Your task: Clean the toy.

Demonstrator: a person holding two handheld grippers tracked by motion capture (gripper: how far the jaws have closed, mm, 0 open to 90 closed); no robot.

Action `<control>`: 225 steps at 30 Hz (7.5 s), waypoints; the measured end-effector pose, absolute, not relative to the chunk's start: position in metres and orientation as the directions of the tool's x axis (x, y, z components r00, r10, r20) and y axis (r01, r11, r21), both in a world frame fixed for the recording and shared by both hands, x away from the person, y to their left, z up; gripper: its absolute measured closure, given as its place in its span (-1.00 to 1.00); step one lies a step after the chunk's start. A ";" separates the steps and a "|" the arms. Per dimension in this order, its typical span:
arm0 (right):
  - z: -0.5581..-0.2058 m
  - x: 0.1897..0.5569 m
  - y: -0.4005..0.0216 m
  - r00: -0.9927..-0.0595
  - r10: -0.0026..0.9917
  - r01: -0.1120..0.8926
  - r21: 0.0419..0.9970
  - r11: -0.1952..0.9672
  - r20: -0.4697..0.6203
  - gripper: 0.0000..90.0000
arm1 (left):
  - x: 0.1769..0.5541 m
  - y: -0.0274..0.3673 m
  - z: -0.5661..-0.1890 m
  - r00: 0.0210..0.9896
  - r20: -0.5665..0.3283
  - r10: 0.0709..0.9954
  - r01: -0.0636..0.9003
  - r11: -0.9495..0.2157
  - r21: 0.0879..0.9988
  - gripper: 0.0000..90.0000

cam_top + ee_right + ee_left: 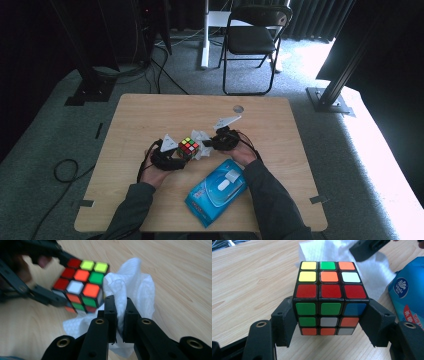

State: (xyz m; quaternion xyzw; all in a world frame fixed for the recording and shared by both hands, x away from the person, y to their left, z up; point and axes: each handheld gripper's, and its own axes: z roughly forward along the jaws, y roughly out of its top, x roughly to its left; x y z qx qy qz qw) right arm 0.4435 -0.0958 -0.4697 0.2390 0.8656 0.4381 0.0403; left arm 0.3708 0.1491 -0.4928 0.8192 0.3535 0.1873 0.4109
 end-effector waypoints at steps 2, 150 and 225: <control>-0.467 0.444 -0.096 -0.885 0.439 0.376 0.792 0.481 0.154 0.89 | 0.371 0.148 -0.493 0.683 0.018 0.731 0.424 -0.415 0.805 -0.23; -0.481 0.451 -0.085 -0.876 0.402 0.451 0.750 0.484 0.267 0.90 | 0.357 0.146 -0.468 0.714 0.061 0.697 0.323 -0.406 0.855 -0.23; -0.478 0.435 -0.067 -0.916 0.368 0.332 0.819 0.467 0.161 0.91 | 0.388 0.144 -0.439 0.650 -0.020 0.760 0.368 -0.291 0.883 -0.23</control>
